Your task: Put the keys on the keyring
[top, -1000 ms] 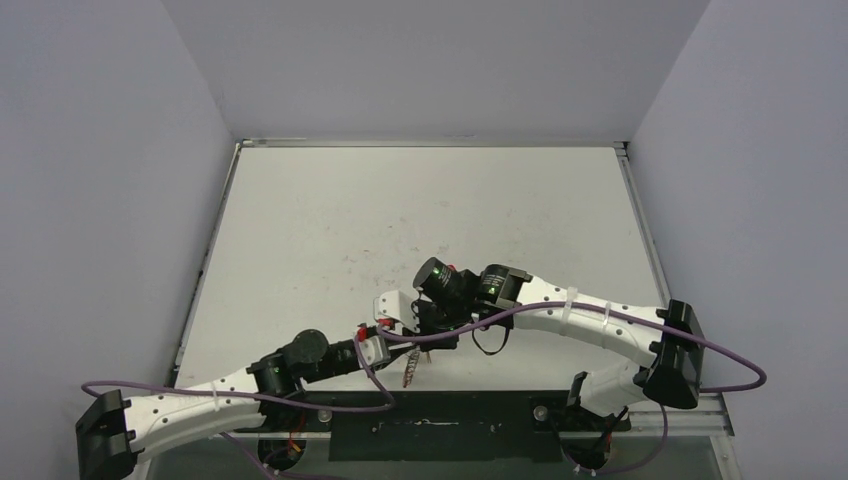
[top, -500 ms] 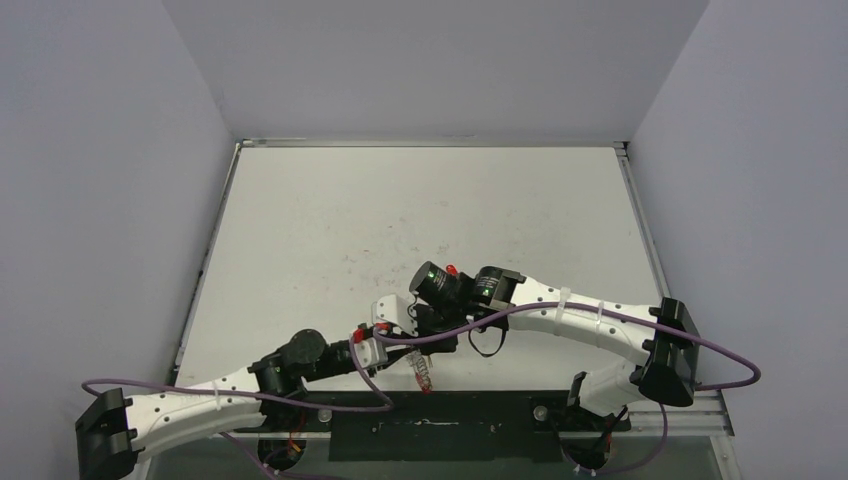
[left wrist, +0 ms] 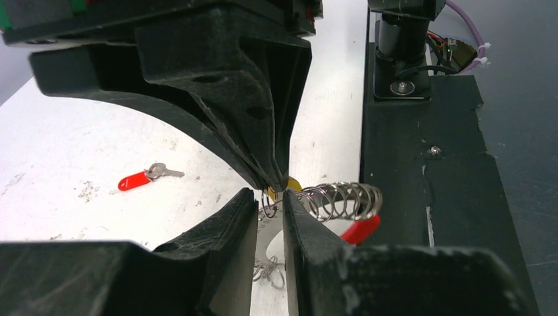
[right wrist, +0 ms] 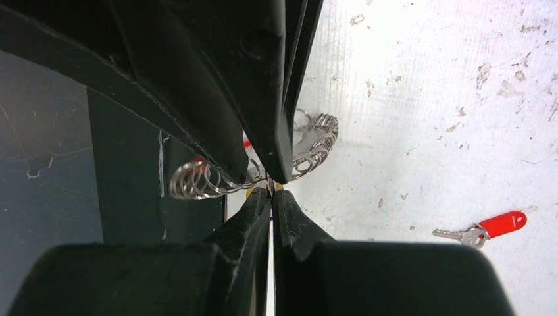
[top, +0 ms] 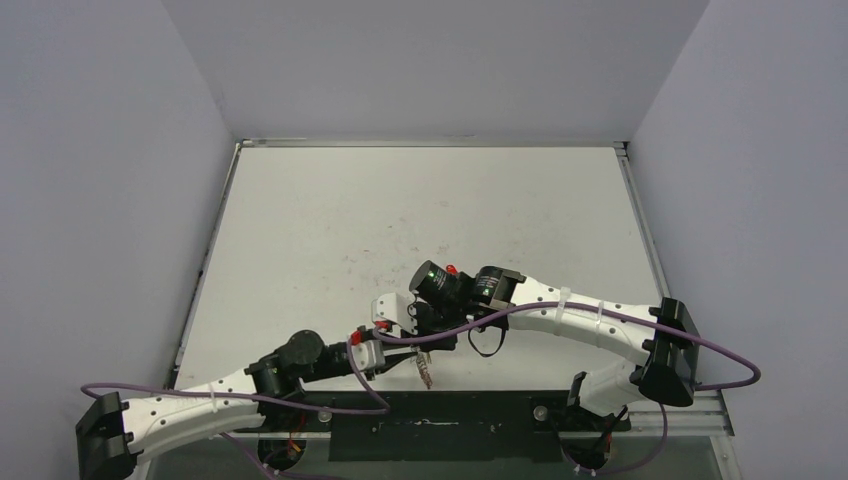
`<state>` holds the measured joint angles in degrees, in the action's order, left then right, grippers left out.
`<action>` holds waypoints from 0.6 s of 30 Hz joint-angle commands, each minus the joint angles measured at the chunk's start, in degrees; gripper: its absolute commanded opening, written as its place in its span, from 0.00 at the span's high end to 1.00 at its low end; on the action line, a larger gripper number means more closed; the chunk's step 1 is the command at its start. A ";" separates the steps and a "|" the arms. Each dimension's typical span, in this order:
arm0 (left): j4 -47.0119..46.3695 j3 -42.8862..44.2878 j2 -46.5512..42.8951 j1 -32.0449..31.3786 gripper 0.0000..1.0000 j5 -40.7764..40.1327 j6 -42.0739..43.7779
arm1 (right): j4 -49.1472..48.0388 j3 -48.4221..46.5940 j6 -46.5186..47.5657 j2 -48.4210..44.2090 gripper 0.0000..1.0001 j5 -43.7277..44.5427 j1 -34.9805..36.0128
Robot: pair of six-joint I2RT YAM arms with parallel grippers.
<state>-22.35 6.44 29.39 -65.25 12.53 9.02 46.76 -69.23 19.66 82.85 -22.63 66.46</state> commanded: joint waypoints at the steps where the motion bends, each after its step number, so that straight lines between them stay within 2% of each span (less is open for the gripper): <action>1: -1.38 1.77 1.95 -0.20 0.80 1.41 -1.14 | -2.29 -1.63 -0.94 -0.79 1.00 0.85 0.07; 6: -4.15 2.05 5.43 -0.16 0.81 -0.59 -1.16 | -2.21 -1.54 -1.03 -0.76 1.00 0.89 0.09; 9: -5.38 2.07 6.57 -0.22 0.85 -1.18 -0.86 | -2.11 -1.44 -0.97 -0.84 1.00 0.86 0.14; 18: -7.51 1.93 6.20 -0.17 0.84 -0.24 -0.78 | -2.20 -1.25 -0.85 -0.58 1.00 0.94 0.17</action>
<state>-24.80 6.44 36.16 -65.25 11.57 8.16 46.68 -69.23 19.05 82.85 -22.50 66.41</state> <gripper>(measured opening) 0.152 0.036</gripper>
